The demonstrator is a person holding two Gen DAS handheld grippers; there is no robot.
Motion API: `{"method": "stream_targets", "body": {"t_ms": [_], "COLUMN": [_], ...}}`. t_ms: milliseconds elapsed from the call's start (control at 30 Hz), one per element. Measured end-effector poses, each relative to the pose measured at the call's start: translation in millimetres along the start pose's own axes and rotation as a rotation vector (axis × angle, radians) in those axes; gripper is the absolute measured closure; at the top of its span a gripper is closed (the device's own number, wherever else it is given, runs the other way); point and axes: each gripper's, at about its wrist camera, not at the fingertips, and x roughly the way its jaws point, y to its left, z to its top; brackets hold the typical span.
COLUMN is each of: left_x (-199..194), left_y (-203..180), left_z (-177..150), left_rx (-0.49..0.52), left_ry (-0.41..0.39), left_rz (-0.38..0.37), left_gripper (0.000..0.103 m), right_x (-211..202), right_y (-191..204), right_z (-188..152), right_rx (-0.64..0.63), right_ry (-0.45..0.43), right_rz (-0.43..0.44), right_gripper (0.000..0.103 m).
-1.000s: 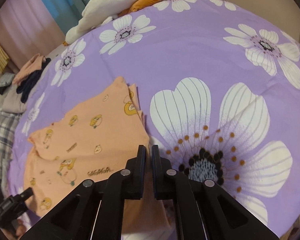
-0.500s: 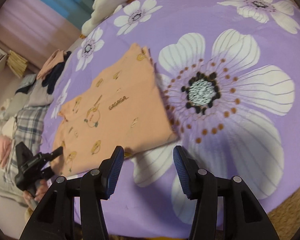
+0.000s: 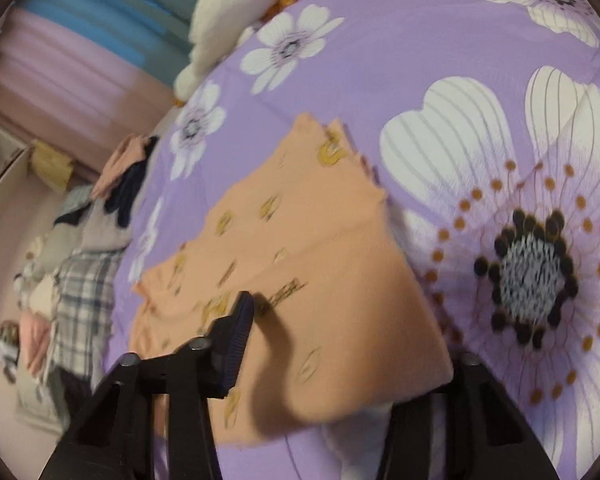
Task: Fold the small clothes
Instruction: 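Grasp the folded onesie edge with the right gripper and lift it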
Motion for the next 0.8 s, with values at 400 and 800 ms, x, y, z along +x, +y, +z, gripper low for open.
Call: {"method": "stream_targets", "body": {"t_ms": [400,800], "left_x": [1.1,-14.7], "left_y": [-40.8,-34.7], "left_z": [-45.2,-50.4], "left_rx": [0.094,0.089], "left_ry": [0.066,0.000], "left_rz": [0.029,0.129], "left_gripper": [0.089,0.070], "right_x": [-52.4,-35.4], "right_y": [5.5,-1.6], "right_z": [15.1,10.4], "right_rx": [-0.098,-0.135], "right_ry": [-0.133,-0.102], "right_rz": [-0.124,-0.206], "right_gripper": [0.090,0.090]}}
